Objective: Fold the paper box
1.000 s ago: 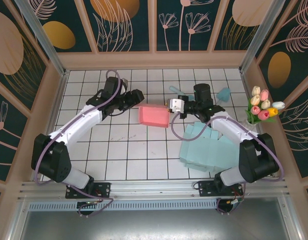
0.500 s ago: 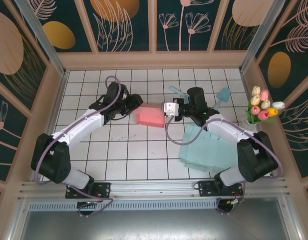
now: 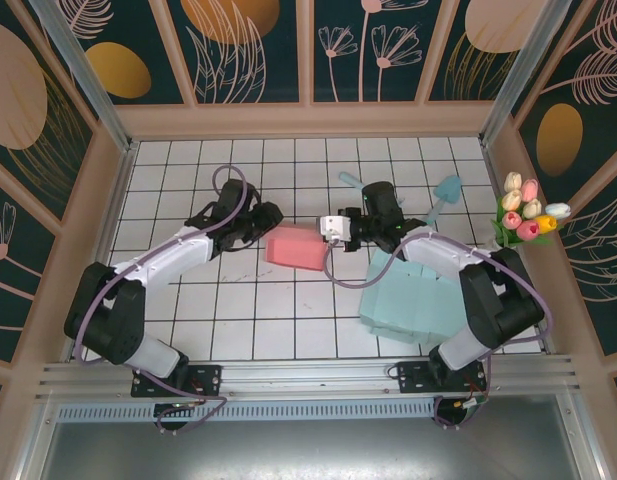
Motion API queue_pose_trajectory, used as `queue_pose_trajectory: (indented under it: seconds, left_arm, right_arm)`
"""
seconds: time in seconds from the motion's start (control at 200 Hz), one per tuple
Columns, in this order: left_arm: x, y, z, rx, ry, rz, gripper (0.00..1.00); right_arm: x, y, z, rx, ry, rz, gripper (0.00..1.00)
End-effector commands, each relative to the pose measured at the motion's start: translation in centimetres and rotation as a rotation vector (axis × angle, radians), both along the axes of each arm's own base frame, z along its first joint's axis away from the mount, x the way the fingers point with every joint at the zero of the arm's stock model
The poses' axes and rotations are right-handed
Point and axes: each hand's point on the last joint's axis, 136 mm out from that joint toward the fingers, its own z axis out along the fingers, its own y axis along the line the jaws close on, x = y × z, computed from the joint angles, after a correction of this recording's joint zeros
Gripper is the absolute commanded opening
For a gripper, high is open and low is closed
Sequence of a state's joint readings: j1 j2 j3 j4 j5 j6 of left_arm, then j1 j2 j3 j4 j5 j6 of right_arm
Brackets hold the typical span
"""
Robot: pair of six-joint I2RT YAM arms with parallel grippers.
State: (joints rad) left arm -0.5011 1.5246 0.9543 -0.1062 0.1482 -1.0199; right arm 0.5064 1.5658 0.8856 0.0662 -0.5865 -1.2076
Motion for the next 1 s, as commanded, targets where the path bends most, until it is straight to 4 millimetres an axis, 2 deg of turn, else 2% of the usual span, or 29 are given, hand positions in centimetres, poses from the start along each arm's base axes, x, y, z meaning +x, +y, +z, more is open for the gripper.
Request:
queue_pose_trajectory:
  seconds: [0.0, 0.19, 0.4, 0.49, 0.691, 0.871, 0.996]
  left_arm:
    - [-0.5, -1.9, -0.5, -0.039, -0.012, -0.058, 0.41]
    - [-0.6, -1.4, -1.7, -0.025, -0.002, -0.033, 0.38]
    - [-0.9, -1.3, -2.5, -0.051, 0.013, -0.007, 0.33]
    - [-1.1, -1.7, -2.2, -0.087, 0.012, -0.002, 0.32]
    - [-1.4, -3.6, -0.5, -0.122, -0.009, -0.026, 0.32]
    - [-1.9, -5.2, 0.3, -0.142, -0.013, -0.057, 0.33]
    - [-2.0, -5.5, 0.8, -0.159, -0.017, -0.060, 0.33]
  right_arm:
    - [-0.1, -0.3, -1.8, -0.092, 0.030, -0.003, 0.15]
    - [0.1, -1.2, -3.2, -0.201, 0.039, -0.015, 0.26]
    - [0.0, -1.8, -3.4, -0.275, 0.033, -0.022, 0.27]
    - [-0.8, -0.9, -3.2, -0.267, 0.037, 0.007, 0.24]
    - [-1.0, 0.6, -3.1, -0.247, 0.040, 0.005, 0.21]
    - [-0.8, 0.9, -3.3, -0.262, 0.035, -0.007, 0.21]
    - [-0.9, 1.0, -3.2, -0.267, 0.029, -0.006, 0.21]
